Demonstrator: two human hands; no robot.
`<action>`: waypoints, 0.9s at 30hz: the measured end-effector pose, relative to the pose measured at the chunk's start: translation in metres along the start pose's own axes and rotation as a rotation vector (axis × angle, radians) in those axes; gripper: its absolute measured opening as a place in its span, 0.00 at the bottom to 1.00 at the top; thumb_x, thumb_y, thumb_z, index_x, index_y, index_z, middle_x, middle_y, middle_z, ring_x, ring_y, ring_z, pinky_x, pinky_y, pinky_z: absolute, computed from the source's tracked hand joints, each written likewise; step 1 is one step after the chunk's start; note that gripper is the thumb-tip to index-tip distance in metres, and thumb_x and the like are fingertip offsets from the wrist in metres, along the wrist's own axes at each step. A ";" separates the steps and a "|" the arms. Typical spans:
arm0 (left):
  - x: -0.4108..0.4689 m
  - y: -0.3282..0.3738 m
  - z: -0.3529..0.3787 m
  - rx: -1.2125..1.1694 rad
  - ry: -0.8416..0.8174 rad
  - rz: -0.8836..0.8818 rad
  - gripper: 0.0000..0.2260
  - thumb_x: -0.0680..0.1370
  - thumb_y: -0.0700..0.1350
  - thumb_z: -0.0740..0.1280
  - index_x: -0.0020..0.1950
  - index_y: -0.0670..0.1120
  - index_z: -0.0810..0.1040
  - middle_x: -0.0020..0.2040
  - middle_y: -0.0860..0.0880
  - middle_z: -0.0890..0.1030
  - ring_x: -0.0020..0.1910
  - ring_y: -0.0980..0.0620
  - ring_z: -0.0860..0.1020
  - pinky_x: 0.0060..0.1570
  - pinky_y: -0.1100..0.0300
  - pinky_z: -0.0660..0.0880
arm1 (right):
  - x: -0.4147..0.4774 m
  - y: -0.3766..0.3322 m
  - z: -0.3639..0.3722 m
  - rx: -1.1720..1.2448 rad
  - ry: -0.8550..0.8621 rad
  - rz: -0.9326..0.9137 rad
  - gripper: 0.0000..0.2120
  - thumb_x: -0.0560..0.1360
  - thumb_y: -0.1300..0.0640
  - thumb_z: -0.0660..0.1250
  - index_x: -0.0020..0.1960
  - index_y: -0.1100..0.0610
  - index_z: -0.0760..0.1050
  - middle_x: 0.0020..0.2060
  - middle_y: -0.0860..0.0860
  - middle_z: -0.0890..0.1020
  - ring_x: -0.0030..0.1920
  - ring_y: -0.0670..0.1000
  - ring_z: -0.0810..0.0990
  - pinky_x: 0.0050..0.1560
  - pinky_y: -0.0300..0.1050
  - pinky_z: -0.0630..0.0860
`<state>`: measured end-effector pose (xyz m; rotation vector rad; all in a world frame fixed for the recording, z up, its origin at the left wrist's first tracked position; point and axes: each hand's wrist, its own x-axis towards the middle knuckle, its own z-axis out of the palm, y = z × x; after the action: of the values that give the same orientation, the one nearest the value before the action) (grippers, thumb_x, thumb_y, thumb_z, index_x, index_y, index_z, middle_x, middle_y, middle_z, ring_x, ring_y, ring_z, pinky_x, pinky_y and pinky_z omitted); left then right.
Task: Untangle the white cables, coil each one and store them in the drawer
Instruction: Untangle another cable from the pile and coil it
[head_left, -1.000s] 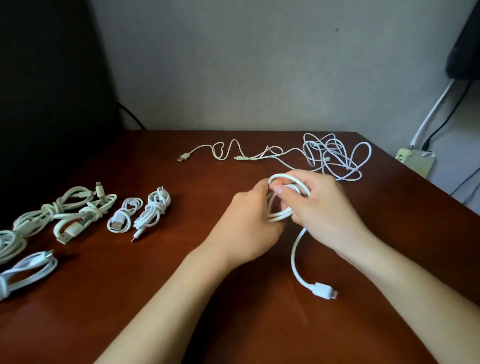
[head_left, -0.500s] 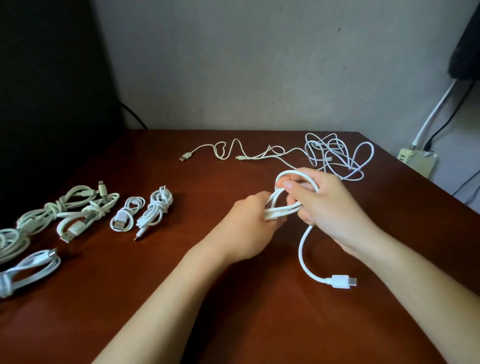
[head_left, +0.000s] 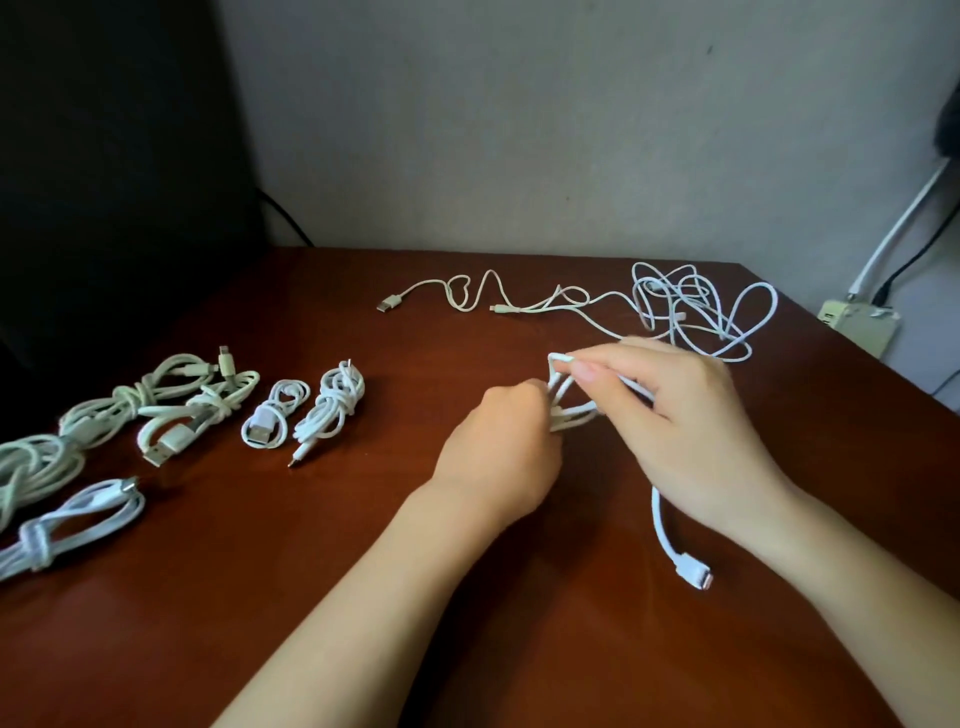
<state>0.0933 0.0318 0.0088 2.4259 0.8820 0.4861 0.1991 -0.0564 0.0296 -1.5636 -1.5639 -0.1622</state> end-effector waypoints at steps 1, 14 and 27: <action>0.001 -0.002 -0.001 -0.047 0.017 0.016 0.06 0.78 0.38 0.59 0.42 0.47 0.69 0.40 0.48 0.74 0.42 0.42 0.76 0.40 0.58 0.71 | -0.001 -0.003 0.001 0.036 -0.019 -0.043 0.13 0.78 0.52 0.61 0.49 0.54 0.83 0.33 0.37 0.76 0.39 0.37 0.76 0.40 0.29 0.68; -0.002 -0.010 -0.040 -1.048 -0.321 -0.070 0.13 0.81 0.42 0.60 0.35 0.46 0.68 0.26 0.52 0.64 0.24 0.59 0.57 0.24 0.66 0.51 | 0.004 -0.009 -0.013 0.571 -0.284 0.164 0.08 0.73 0.56 0.66 0.42 0.54 0.84 0.23 0.51 0.74 0.21 0.42 0.65 0.24 0.30 0.61; -0.014 -0.006 -0.044 -0.888 -0.856 0.074 0.06 0.74 0.39 0.62 0.36 0.44 0.73 0.28 0.52 0.67 0.24 0.60 0.61 0.21 0.71 0.57 | 0.011 0.036 -0.031 0.520 -0.656 0.361 0.23 0.47 0.34 0.80 0.29 0.51 0.80 0.36 0.59 0.76 0.41 0.52 0.73 0.47 0.44 0.70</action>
<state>0.0587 0.0417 0.0387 1.5681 0.1270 -0.1522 0.2465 -0.0617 0.0379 -1.5024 -1.5764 0.9678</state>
